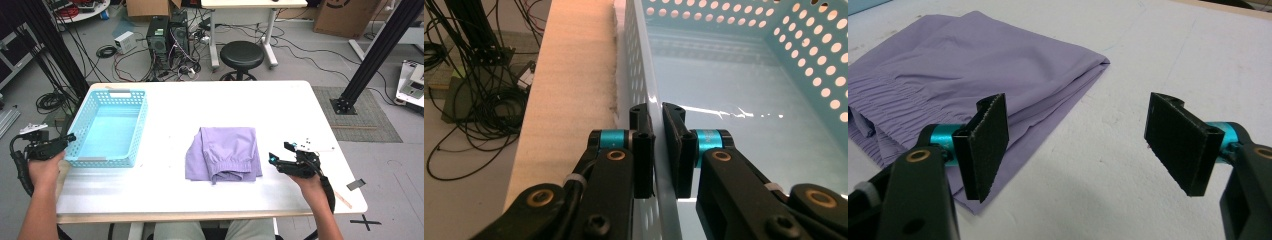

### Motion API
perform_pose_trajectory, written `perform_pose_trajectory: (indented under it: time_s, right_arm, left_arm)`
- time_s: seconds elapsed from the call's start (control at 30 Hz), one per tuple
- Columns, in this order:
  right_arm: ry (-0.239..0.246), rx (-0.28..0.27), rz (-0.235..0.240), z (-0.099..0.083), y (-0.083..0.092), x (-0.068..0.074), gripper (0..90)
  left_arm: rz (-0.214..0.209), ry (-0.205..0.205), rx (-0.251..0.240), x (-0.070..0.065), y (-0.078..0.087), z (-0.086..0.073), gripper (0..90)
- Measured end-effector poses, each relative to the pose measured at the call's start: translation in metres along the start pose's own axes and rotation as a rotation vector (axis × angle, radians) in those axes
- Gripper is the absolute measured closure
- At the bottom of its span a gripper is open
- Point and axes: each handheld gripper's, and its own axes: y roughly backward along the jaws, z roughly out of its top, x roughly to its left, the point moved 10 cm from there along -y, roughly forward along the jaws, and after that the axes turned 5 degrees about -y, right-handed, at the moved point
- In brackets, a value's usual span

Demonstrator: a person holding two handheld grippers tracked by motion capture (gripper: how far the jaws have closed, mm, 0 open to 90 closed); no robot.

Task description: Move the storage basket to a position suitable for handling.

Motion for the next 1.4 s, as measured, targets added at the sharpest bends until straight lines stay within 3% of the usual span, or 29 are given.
perform_pose_trajectory:
  time_s: [0.3, 0.4, 0.67, 0.8, 0.9, 1.0, 1.1, 1.23, 1.4]
  right_arm:
    - [0.009, -0.001, 0.005, 0.002, -0.002, 0.002, 26.4]
    - [0.011, 0.000, 0.007, 0.002, -0.004, 0.003, 26.4]
    - [0.013, -0.002, 0.012, 0.003, -0.003, 0.003, 26.4]
    - [0.014, -0.002, 0.012, 0.003, -0.003, 0.004, 26.4]
    - [0.011, -0.005, 0.009, 0.003, -0.002, 0.003, 26.4]
    - [0.007, -0.005, 0.004, 0.003, -0.001, 0.001, 26.4]
    - [0.009, -0.008, 0.004, 0.003, -0.001, 0.000, 26.4]
    - [0.009, -0.011, 0.004, 0.004, 0.001, 0.000, 26.4]
    - [0.010, -0.018, 0.002, 0.004, 0.003, -0.003, 26.4]
  left_arm:
    - [0.007, 0.013, -0.021, -0.011, 0.018, -0.005, 83.3]
    - [0.006, 0.027, -0.021, -0.014, 0.019, -0.006, 83.4]
    - [-0.006, 0.013, -0.009, -0.026, 0.017, -0.014, 83.1]
    - [-0.001, 0.032, -0.024, -0.026, 0.018, -0.014, 83.0]
    - [0.006, 0.017, -0.052, -0.028, 0.023, -0.011, 74.0]
    - [0.023, 0.020, -0.132, -0.033, 0.035, 0.005, 62.1]
    - [-0.022, 0.004, -0.219, -0.050, 0.045, 0.024, 52.0]
    - [-0.094, -0.041, -0.285, -0.080, 0.050, 0.042, 41.4]
    - [-0.155, -0.076, -0.310, -0.115, 0.043, 0.055, 31.2]
